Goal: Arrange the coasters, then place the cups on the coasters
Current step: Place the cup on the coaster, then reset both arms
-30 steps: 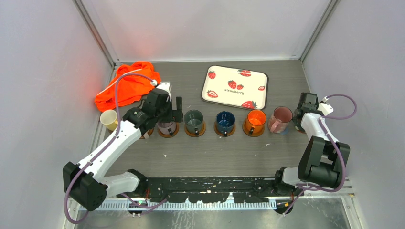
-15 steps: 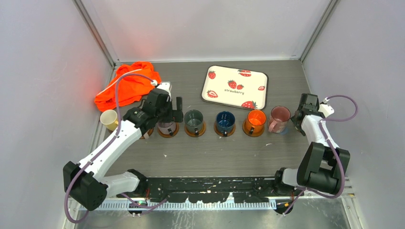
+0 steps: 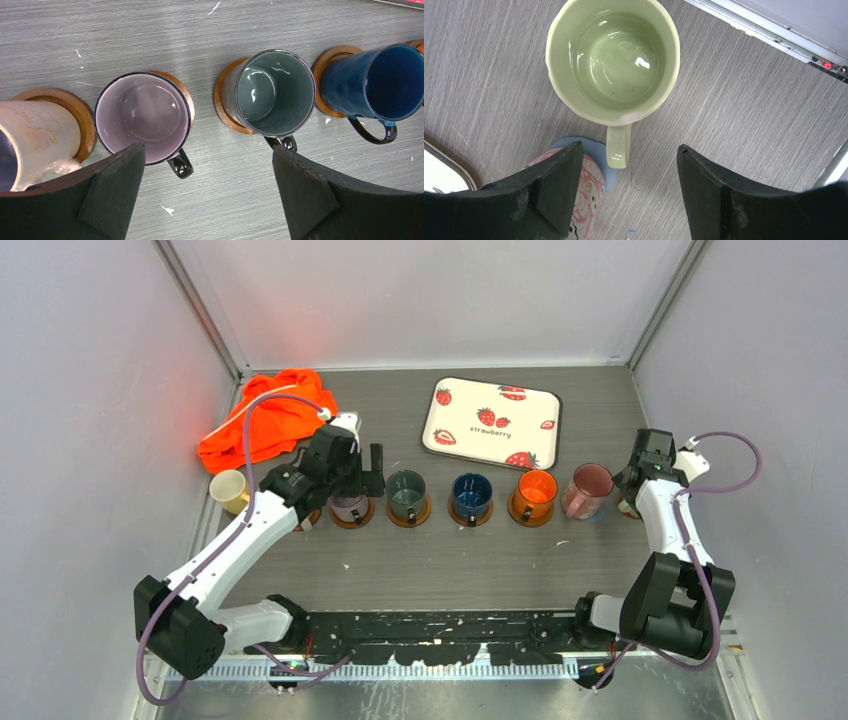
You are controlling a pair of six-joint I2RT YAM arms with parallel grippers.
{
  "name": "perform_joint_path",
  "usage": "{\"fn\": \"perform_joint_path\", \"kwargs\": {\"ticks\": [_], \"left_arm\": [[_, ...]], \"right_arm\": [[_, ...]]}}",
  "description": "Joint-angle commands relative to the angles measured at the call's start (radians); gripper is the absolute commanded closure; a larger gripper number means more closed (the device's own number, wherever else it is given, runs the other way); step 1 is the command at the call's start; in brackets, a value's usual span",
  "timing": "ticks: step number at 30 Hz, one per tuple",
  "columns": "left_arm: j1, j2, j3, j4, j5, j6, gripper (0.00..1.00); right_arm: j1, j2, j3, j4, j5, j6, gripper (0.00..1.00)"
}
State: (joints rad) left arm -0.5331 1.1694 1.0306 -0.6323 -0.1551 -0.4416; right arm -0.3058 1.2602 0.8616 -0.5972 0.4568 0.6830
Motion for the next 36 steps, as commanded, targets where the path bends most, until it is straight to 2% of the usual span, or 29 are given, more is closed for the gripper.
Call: {"fn": "perform_joint_path", "kwargs": {"ticks": [1,5,10,16,23,30,36], "left_arm": [[-0.004,-0.011,0.019,0.036,0.013,-0.006,0.0],[-0.003,-0.014,0.019,0.034,0.011,-0.006,0.0],[-0.004,-0.016,0.02,0.033,0.007,-0.005,0.0],[-0.003,-0.015,0.026,0.037,0.01,0.003,0.0],[-0.004,-0.008,0.044,0.048,0.009,0.025,0.0],[-0.003,0.008,0.086,0.061,0.026,0.056,0.0],[-0.003,0.011,0.122,0.083,0.026,0.089,0.0]], "right_arm": [[0.001,-0.043,0.052,-0.034,0.037,0.007,0.26],[0.001,-0.063,0.079,-0.054,0.031,0.003,0.25],[0.002,-0.087,0.137,-0.07,-0.001,-0.023,0.18],[0.015,-0.097,0.215,-0.073,-0.107,-0.052,0.12],[0.193,-0.064,0.316,-0.099,-0.084,-0.074,0.0],[0.419,-0.031,0.419,-0.105,-0.074,-0.076,0.0],[0.549,-0.017,0.472,-0.096,-0.119,-0.07,0.0]]}}
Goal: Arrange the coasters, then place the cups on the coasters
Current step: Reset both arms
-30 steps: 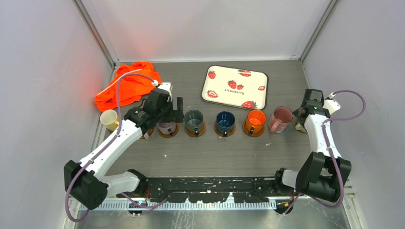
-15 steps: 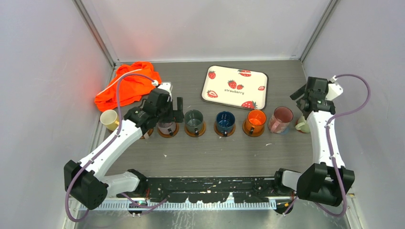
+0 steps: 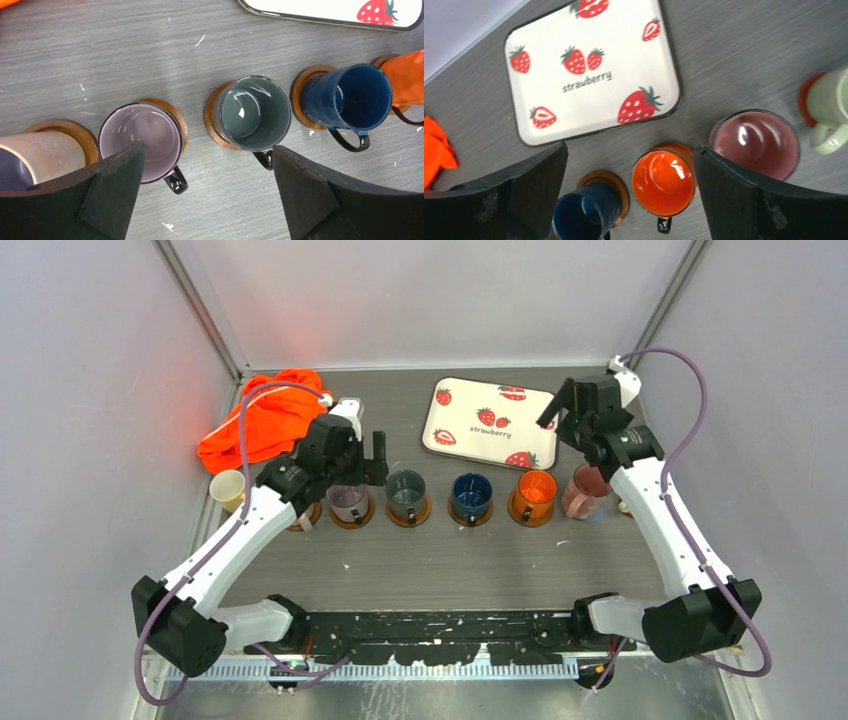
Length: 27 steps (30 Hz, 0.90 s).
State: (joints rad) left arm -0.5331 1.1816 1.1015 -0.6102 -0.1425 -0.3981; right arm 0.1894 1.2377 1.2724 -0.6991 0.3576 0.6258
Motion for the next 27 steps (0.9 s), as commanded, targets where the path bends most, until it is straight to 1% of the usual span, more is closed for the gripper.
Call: {"fn": "perform_joint_path", "kwargs": {"ticks": [1,4,9,17,27], "left_arm": [[-0.003,-0.002,0.054,0.068,0.012,0.052,0.0],[-0.004,0.003,0.079,0.07,0.004,0.08,0.0],[-0.004,0.0,0.104,0.063,-0.003,0.124,0.0],[-0.004,-0.038,0.064,0.096,-0.039,0.125,0.0],[-0.004,-0.069,0.017,0.12,-0.026,0.133,0.0]], "right_arm": [[0.069,0.006,0.069,0.006,-0.027,-0.016,0.0],[0.098,0.005,0.073,0.012,-0.05,-0.025,0.0],[0.106,-0.019,0.052,0.034,-0.068,-0.041,0.0],[0.106,-0.041,0.02,0.059,-0.068,-0.042,0.0],[0.106,-0.046,0.01,0.075,-0.066,-0.037,0.0]]}}
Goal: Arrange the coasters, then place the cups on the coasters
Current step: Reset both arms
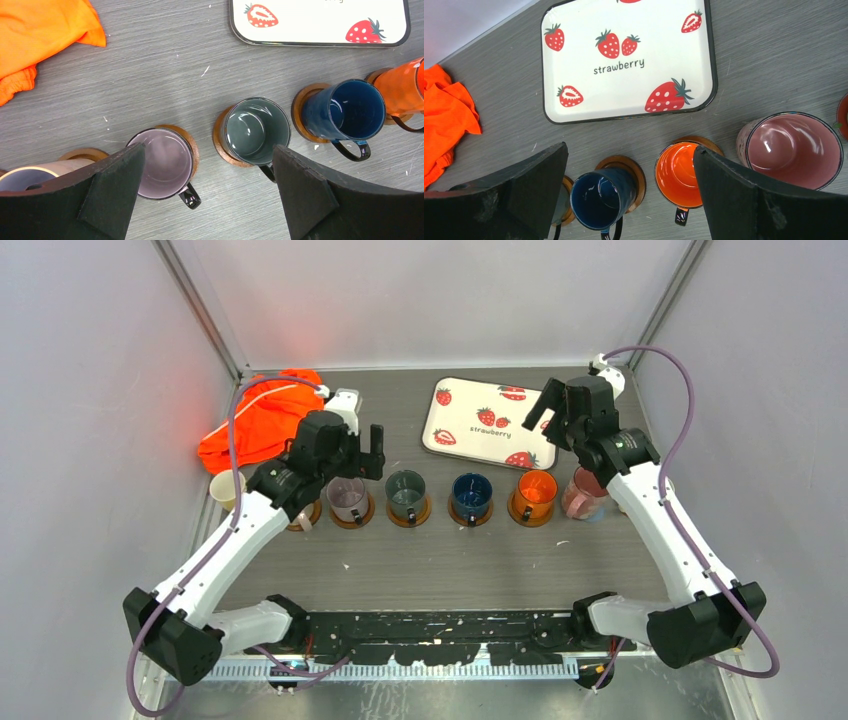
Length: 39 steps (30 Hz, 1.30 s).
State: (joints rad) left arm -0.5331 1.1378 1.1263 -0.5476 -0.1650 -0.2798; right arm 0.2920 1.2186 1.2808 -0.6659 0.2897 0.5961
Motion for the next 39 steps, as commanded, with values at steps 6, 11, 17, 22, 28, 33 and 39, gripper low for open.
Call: {"fn": "perform_joint_path", "kwargs": {"ticks": [6,11,17,22,28,33,39], "left_arm": [[-0.003,-0.03,-0.013,0.066,0.002,0.015,0.0],[-0.004,-0.038,-0.02,0.068,0.008,0.016,0.0],[-0.004,-0.044,-0.022,0.07,0.014,0.018,0.0],[-0.003,-0.048,-0.025,0.072,0.019,0.018,0.0],[-0.003,-0.05,-0.026,0.073,0.023,0.02,0.0],[-0.003,-0.052,-0.026,0.073,0.028,0.019,0.0],[-0.003,-0.051,-0.026,0.072,0.031,0.021,0.0]], "right_arm": [[0.002,-0.022,-0.001,0.049,0.002,-0.001,0.0],[0.004,-0.02,-0.006,0.054,-0.003,0.005,0.0],[0.003,-0.022,-0.011,0.056,0.0,0.003,0.0],[0.001,-0.026,-0.015,0.057,0.001,0.004,0.0],[0.002,-0.029,-0.019,0.056,0.003,0.004,0.0],[0.003,-0.031,-0.02,0.057,0.006,0.004,0.0],[0.004,-0.031,-0.021,0.057,0.005,0.002,0.0]]}}
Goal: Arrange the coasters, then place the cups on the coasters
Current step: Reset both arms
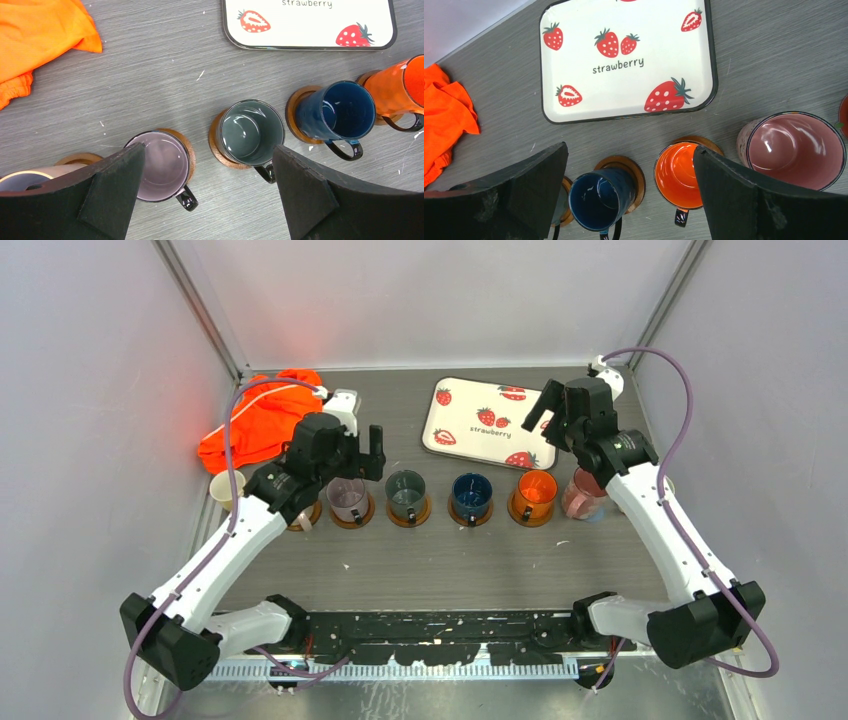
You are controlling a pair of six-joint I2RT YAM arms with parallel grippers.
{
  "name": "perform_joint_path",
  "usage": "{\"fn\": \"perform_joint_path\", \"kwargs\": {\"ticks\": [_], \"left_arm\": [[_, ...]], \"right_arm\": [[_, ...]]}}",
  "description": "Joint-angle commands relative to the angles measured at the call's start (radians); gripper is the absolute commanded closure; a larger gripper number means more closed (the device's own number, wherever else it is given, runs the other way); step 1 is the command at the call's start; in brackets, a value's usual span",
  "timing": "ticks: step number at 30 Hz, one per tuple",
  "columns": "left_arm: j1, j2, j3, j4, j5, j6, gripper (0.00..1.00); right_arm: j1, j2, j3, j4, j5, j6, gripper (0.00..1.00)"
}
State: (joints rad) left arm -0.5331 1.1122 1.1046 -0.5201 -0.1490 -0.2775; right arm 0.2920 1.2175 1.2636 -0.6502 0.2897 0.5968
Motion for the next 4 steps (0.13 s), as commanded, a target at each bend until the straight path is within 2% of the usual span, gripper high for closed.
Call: {"fn": "perform_joint_path", "kwargs": {"ticks": [1,4], "left_arm": [[-0.003,-0.026,-0.004,0.045,0.016,0.018,0.0],[-0.004,-0.029,-0.008,0.053,0.03,0.017,0.0]], "right_arm": [[0.003,-0.029,-0.004,0.041,0.005,0.0,0.0],[0.003,-0.029,-0.004,0.041,0.006,0.001,0.0]]}}
